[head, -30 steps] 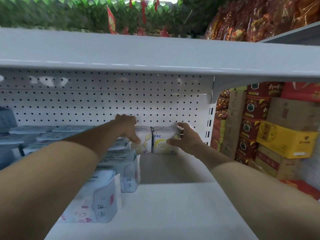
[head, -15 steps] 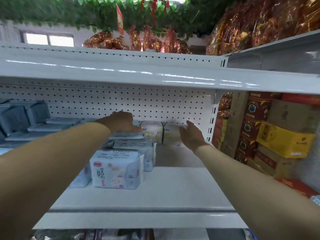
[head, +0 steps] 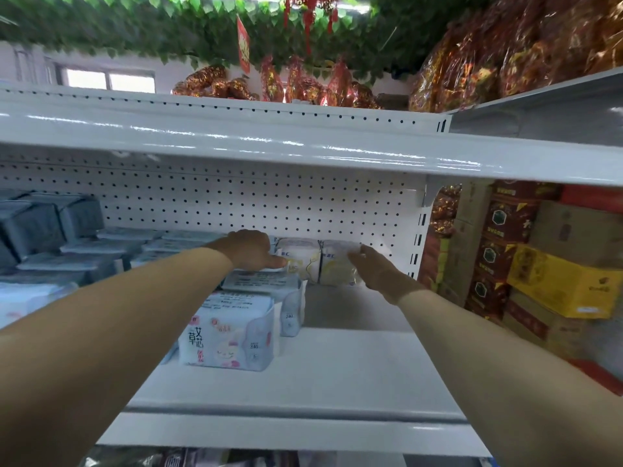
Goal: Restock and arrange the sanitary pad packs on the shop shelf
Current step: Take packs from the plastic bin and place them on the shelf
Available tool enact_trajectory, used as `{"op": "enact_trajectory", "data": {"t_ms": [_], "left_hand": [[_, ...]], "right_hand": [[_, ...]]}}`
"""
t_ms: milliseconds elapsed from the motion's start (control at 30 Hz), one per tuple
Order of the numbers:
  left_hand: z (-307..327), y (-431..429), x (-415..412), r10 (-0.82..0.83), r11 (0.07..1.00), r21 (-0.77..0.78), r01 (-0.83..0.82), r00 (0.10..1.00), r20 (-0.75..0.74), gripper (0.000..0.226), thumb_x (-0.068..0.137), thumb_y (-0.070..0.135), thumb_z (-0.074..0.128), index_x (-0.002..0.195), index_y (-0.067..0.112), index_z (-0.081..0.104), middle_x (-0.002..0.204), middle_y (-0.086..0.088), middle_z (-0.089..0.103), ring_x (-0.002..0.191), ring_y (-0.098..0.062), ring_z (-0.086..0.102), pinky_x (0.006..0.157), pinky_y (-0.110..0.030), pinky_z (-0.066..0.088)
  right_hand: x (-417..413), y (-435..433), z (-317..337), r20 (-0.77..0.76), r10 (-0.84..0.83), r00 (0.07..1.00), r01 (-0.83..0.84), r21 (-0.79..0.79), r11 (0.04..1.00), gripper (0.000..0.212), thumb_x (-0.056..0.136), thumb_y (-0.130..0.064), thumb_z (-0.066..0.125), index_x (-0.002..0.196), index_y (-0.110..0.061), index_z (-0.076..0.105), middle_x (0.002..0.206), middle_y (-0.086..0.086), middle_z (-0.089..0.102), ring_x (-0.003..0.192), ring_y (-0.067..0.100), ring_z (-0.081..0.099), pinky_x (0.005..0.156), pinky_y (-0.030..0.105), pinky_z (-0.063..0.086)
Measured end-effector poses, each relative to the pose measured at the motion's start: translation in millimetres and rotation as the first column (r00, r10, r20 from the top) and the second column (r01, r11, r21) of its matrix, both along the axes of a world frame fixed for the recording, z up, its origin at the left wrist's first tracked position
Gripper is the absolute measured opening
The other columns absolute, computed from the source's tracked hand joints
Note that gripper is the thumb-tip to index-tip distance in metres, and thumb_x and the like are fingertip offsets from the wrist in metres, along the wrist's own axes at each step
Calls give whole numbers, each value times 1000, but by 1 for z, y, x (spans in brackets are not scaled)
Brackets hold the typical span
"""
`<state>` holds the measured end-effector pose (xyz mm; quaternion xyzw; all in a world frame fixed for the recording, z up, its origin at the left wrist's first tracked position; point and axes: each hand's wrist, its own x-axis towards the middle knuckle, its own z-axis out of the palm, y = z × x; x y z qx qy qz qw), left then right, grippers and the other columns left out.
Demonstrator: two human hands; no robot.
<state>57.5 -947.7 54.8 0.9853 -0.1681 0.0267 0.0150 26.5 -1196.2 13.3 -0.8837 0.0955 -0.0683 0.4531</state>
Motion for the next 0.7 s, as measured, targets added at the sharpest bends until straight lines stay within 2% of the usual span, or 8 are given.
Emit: {"op": "enact_trajectory", "data": {"t_ms": [133,267,333,367,433,533,600,700], "left_hand": [[3,-2,-9,4,1000,-25,-4,1000,-16,51,95,65,46,103,15,50,104,-7,50,97,-22,52,90,-34,43],[13,4,-27,40,998,-53,-41,999,-28,67,100,64,31,94,4,61,94,-10,63,85,-23,59,83,-33,44],[14,16,-31,85,993,-72,-90,994,-65,77,100,66,20,119,4,62,121,-14,64,108,-26,60,97,-35,44],[14,23,-33,116,989,-77,-123,989,-89,82,99,68,15,140,8,52,144,-13,53,128,-28,52,109,-38,38],[12,37,-38,147,985,-72,-156,982,-123,87,95,72,6,157,16,28,163,-7,28,146,-27,33,119,-40,27],[2,52,-50,171,981,-69,-184,972,-161,81,96,70,0,160,24,16,167,-4,15,150,-26,25,120,-37,23],[-8,62,-56,205,975,-62,-215,969,-136,83,92,74,-5,160,31,13,167,-4,13,152,-29,20,122,-41,19],[-21,80,-55,273,958,-55,-281,954,-122,101,71,90,-17,158,44,6,168,-2,4,154,-33,3,123,-55,7]], "right_hand": [[-13,5,7,12,-23,1000,23,-79,997,61,107,-39,38,161,-18,19,160,10,35,137,32,46,92,31,35],[-31,26,9,49,-1,999,2,-24,1000,58,108,-42,31,160,-15,24,163,8,30,148,29,32,116,35,27],[-39,46,7,28,30,999,-33,79,996,58,109,-45,24,158,-15,29,163,11,30,148,31,31,119,38,25],[-43,57,4,14,34,999,-36,168,985,61,108,-51,23,157,-17,31,162,11,31,148,31,32,121,40,25],[-49,83,-6,-18,12,1000,-4,392,920,69,101,-65,28,154,-22,39,157,7,39,142,27,40,120,40,27],[-52,118,-23,-21,41,999,-19,637,771,66,90,-78,36,125,-28,61,128,-1,58,121,20,55,114,38,37],[-53,135,-27,-32,18,999,11,717,697,55,95,-72,37,102,-23,62,109,3,64,110,23,60,111,41,42],[-49,156,-31,-37,44,998,3,793,609,70,90,-77,41,108,-17,72,104,11,75,100,31,71,103,46,52]]}}
